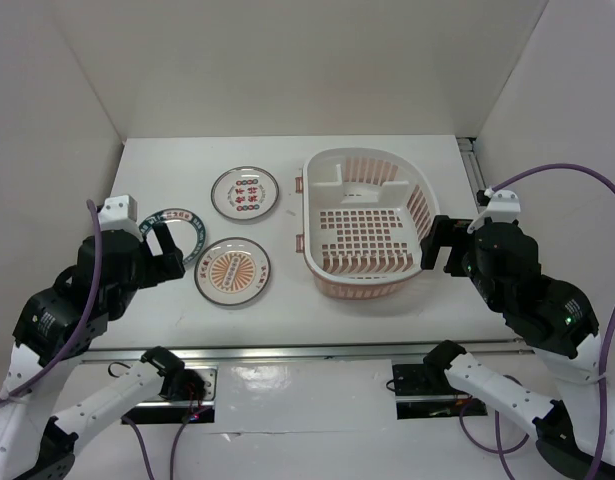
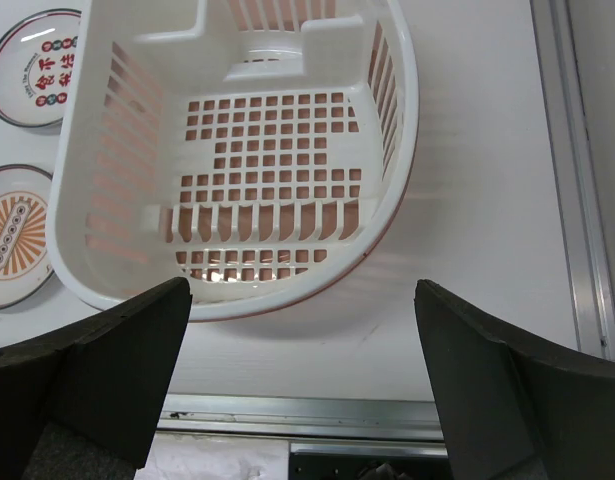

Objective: Load the plates into the dish rack

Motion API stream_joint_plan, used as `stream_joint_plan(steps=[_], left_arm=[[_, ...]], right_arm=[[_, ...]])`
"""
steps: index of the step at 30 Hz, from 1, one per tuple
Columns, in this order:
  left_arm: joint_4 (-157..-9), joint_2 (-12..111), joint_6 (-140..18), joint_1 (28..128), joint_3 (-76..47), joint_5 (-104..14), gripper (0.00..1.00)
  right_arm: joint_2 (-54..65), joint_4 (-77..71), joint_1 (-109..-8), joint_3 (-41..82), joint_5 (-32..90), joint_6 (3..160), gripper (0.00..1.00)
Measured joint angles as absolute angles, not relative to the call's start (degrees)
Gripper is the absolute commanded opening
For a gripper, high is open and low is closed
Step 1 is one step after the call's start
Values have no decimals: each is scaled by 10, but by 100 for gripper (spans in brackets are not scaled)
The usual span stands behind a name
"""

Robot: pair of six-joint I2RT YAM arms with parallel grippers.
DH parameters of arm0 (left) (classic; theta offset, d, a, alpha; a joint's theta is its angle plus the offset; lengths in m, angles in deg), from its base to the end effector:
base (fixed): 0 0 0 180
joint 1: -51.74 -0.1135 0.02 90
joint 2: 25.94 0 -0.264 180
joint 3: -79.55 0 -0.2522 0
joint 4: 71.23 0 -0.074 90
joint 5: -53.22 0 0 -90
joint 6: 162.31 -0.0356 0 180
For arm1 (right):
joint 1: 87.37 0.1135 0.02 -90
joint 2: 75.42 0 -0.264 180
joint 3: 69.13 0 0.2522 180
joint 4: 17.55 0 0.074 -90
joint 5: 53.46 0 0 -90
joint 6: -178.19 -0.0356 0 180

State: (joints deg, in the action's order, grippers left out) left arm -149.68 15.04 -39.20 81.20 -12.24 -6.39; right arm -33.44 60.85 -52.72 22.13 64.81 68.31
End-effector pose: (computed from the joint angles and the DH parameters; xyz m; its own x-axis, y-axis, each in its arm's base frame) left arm 0.0798 -0.0244 0.4175 -0.4040 -0.3130 -0.8596 -0.2067 0.9466 -0.2475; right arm 0.0757 0.0318 0.4300 -0.4310 0.0662 -0.8999 -0.0147 0.9967 0.0803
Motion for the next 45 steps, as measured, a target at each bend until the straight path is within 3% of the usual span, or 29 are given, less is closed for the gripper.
stream_joint_plan(steps=[13,20,28,34,39,45], left_arm=[[-1456,141,-388,812,-140,-67,100],[-1383,185,-332,800,-208,-82,100],[-1195,298,-282,555,-338,-304,100],[-1097,300,-240,381,-406,-421,100],[-1048,257,-208,264,-476,-464,100],[-1032,210,-173,224,-551,-460,99]], right_arm=[[-341,604,-527,221,641,700,100],[-347,559,-527,215,571,714,100],[-342,480,-528,156,470,724,100],[-324,432,-528,127,408,731,100],[-301,401,-528,105,364,738,100],[-279,374,-528,95,322,744,100]])
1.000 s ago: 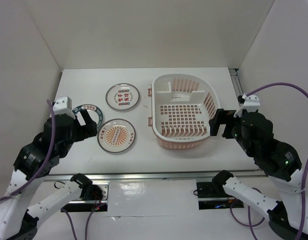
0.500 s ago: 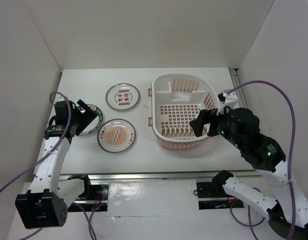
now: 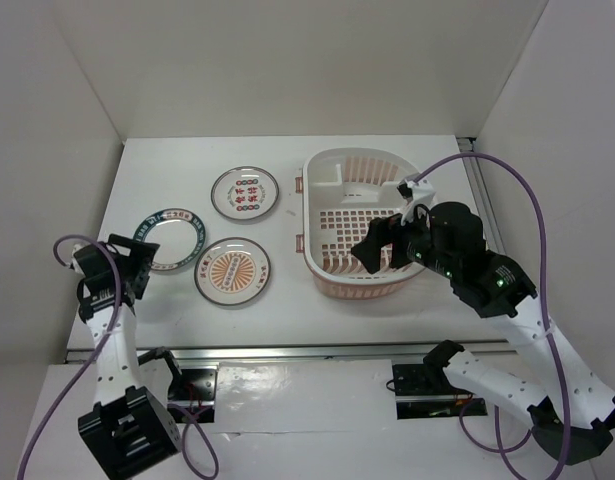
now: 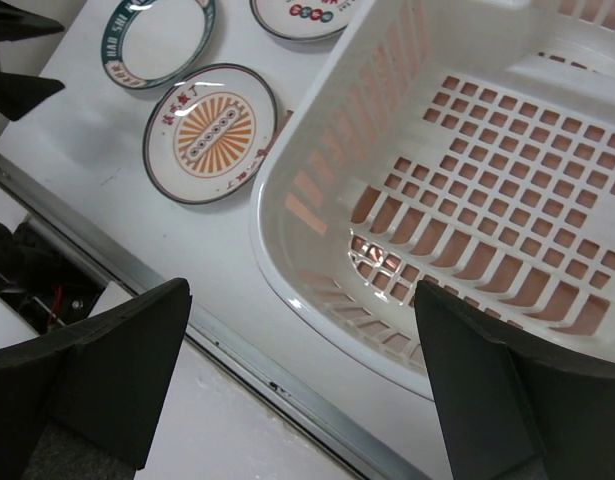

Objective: Load the plates into the dish rack

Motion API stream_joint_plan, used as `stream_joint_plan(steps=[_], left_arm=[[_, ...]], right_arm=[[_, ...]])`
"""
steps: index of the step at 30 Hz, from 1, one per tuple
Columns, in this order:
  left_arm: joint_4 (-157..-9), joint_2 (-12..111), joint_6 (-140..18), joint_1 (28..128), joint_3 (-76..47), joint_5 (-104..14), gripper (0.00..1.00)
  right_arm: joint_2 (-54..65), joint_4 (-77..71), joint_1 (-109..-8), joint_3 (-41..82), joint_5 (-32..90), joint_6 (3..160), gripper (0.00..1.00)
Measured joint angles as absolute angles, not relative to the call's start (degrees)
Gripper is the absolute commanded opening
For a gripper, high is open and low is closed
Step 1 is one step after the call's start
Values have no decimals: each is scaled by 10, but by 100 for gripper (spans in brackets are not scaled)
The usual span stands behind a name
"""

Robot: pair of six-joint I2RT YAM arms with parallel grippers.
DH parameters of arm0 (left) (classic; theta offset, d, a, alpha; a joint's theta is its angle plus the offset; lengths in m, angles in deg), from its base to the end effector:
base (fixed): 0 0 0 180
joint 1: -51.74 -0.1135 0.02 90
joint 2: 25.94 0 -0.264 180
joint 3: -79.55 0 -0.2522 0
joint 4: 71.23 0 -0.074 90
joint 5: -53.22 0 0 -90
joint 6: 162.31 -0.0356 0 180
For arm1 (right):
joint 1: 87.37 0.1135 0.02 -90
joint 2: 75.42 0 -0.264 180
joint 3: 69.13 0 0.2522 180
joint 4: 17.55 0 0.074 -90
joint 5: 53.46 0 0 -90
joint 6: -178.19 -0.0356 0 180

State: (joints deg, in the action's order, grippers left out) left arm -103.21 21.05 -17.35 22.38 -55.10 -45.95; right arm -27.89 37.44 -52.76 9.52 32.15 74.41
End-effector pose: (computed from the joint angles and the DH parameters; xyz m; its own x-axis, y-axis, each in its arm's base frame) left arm 0.1622 0.0847 0.2389 0.0245 -0.9136 -0.4059 -0.6066 0.3091 -0.7325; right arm 0.1283 0.0919 0.3943 -0.4721 -0.0372 -0.8808 -0.5266 0.8131 0.2479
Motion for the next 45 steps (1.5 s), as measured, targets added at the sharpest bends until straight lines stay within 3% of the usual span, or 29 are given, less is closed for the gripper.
stream_joint_plan(steps=[8,28,31,35,39,42,43,45], left_arm=[[-951,254,-131,196,-631,-449,96],[-773,447,-55,188,-647,-439,73],[-744,478,-42,191,-639,-439,65],[-724,513,-31,203,-628,-425,42],[-721,526,-29,211,-626,-410,38],[-722,528,-27,213,-625,-406,5],[-715,528,-26,213,-624,-410,0],[-704,529,-20,214,-608,-414,0]], right_arm=[[-288,361,-528,92,295,746,100],[-296,358,-528,87,283,746,100],[-296,358,-528,87,282,746,100],[-296,358,-528,87,281,746,100],[-296,358,-528,87,281,746,100],[-296,358,-528,87,281,746,100],[-296,357,-528,87,281,746,100],[-296,356,-528,87,281,746,100]])
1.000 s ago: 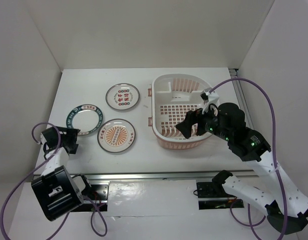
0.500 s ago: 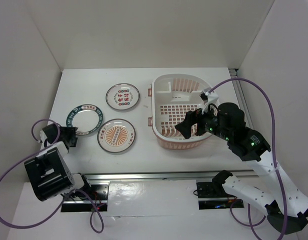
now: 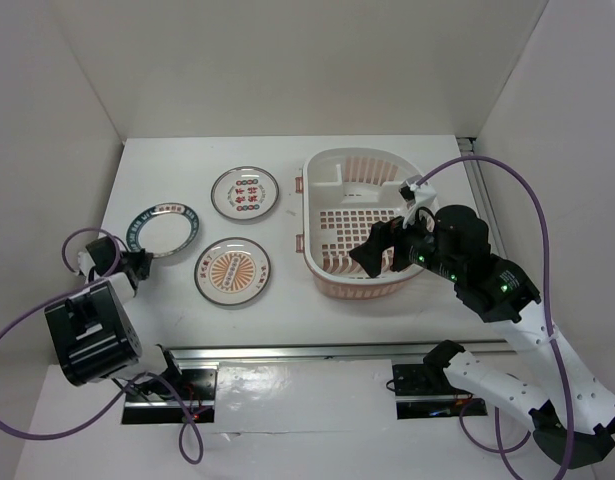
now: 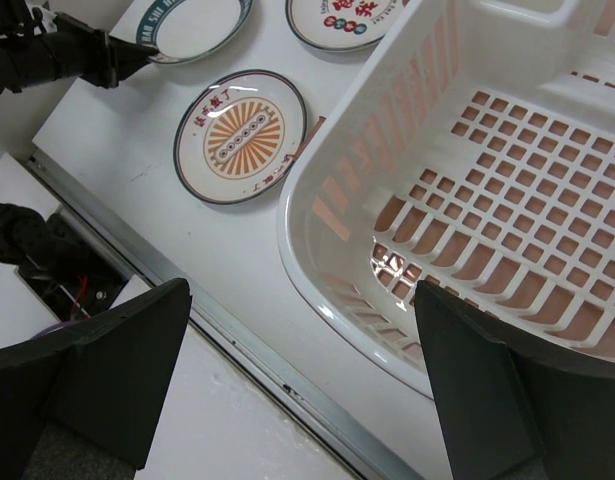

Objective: Load the plates into the dish rack

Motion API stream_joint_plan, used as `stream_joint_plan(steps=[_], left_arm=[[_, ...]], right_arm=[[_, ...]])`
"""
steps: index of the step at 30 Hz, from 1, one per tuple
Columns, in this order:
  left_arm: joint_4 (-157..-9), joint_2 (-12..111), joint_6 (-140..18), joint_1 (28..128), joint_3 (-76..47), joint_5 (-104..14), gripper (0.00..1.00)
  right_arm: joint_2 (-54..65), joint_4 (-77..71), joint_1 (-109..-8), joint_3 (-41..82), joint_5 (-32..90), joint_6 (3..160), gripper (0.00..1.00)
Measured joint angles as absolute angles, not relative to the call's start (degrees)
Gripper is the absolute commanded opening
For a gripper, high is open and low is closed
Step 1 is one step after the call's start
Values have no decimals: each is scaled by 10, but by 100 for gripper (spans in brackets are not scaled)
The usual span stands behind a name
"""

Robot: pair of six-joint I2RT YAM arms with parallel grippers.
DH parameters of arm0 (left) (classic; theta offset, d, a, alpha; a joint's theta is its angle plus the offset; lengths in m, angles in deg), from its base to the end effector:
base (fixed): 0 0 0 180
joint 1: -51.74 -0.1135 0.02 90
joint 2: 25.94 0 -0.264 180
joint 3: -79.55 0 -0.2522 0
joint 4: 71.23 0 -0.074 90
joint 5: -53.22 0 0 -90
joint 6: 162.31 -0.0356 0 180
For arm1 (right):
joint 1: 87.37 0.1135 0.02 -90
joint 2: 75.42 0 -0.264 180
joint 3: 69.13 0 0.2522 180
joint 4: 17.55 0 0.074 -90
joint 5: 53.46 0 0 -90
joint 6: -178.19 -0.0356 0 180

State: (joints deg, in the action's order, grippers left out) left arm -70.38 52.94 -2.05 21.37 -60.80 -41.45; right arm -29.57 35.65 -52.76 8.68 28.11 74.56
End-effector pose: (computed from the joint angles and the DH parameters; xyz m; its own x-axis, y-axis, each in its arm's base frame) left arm 0.2174 0.1240 0.1451 0.2415 -0.9458 -0.2172 -0.6558 0.0059 -0.7549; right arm 0.1220 0.0906 0.3969 -0.4487 -0.0264 -0.8933 -0.5851 0.7643 0.2713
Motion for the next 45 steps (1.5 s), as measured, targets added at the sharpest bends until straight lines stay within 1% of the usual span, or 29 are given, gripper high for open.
stream_joint_plan(steps=[5,11,14,16,18,25,29,33,36,40,45], left_arm=[[-715,541,-13,203,-587,-399,0],[-757,504,-25,205,-581,-391,0],[-792,483,-48,226,-562,-388,0],[-812,456,-64,249,-548,-389,0],[-844,420,-86,271,-522,-391,0],[-897,296,-166,310,-416,-399,0],[-898,226,-217,331,-389,-479,0],[-897,199,-251,335,-383,-607,0],[-905,198,-261,336,-383,-683,0],[-909,196,-258,338,-383,-759,0],[-903,192,-254,361,-383,-801,0]], right_arm=[[-295,348,-528,77,279,744,100],[-290,328,-528,44,277,736,100],[-297,313,-528,29,276,725,100],[-305,301,-528,22,277,719,100],[-312,289,-528,22,272,715,97],[-297,202,-528,17,228,711,96],[-233,132,-528,27,192,712,91],[-134,55,-528,42,165,713,91],[-86,34,-527,43,157,713,91],[-58,3,-523,52,148,713,92],[-32,-34,-504,82,143,713,92]])
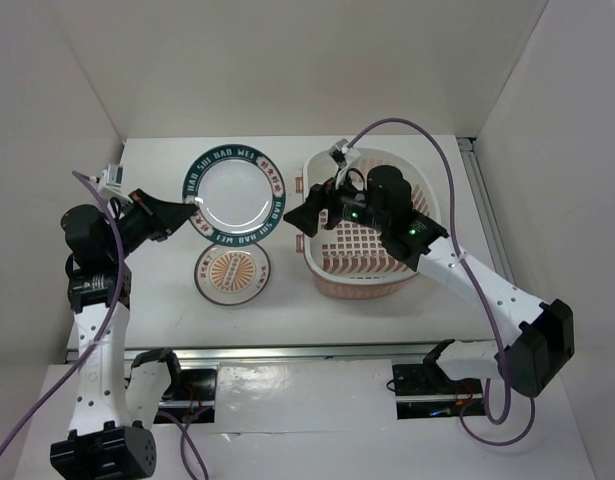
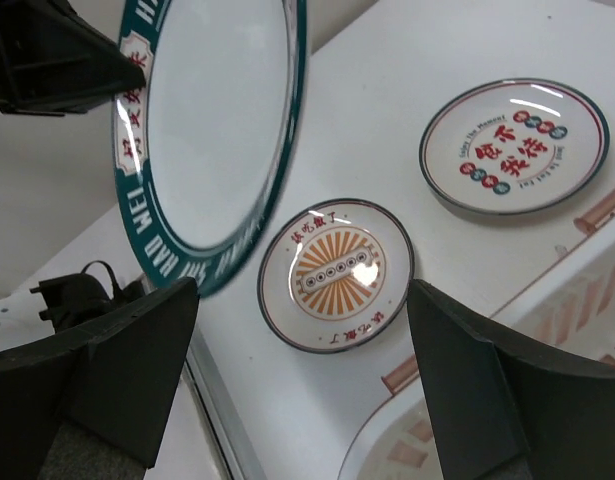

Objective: Load the plates into the dish rack

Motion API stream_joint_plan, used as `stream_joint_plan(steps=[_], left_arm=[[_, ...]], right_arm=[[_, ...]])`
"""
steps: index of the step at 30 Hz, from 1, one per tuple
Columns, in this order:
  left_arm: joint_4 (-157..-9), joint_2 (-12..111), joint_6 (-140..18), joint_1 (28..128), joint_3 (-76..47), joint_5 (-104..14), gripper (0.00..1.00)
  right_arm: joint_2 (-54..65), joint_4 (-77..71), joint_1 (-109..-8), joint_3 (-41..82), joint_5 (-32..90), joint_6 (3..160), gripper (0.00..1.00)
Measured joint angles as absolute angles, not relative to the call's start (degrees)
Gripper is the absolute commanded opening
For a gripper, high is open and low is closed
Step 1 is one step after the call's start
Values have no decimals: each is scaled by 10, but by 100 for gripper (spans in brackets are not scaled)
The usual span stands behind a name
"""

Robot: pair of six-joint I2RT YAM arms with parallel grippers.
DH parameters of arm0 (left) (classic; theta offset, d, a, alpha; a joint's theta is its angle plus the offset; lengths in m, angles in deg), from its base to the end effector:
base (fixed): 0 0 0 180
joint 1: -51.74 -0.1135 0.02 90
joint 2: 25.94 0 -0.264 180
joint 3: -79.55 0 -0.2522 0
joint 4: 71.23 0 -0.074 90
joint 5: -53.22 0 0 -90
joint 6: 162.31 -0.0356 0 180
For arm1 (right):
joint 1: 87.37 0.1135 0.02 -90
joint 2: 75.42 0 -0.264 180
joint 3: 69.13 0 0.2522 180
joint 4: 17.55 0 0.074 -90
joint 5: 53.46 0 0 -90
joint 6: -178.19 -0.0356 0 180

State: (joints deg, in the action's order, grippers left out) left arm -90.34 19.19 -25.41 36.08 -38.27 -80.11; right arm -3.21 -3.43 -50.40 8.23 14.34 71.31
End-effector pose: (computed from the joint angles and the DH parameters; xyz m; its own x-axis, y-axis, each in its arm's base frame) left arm 0.1748 0.0236 0.3710 -0.3624 -0.6532 -0.6648 0.2917 0.5980 -0.7465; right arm 0.2285 0.1889 0.3708 -0.3675 0.0599 -0.9281 -0.7820 0.5203 0.3432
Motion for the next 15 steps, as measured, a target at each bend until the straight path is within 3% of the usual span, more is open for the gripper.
stream_joint_plan(steps=[8,12,13,15], left_arm=[[-867,195,-235,417,-387,-816,0],[-844,202,-230,454,-395,-807,0],[-843,208,-230,461,-397,-798,0],[-846,218,-247,472,-405,-778,0]], right_arm=[[10,-78,-493,115,139,713,90],[46,-90,-492,131,133,705,47],[52,-95,-492,133,131,698,31],[57,-105,-490,135,122,677,21]])
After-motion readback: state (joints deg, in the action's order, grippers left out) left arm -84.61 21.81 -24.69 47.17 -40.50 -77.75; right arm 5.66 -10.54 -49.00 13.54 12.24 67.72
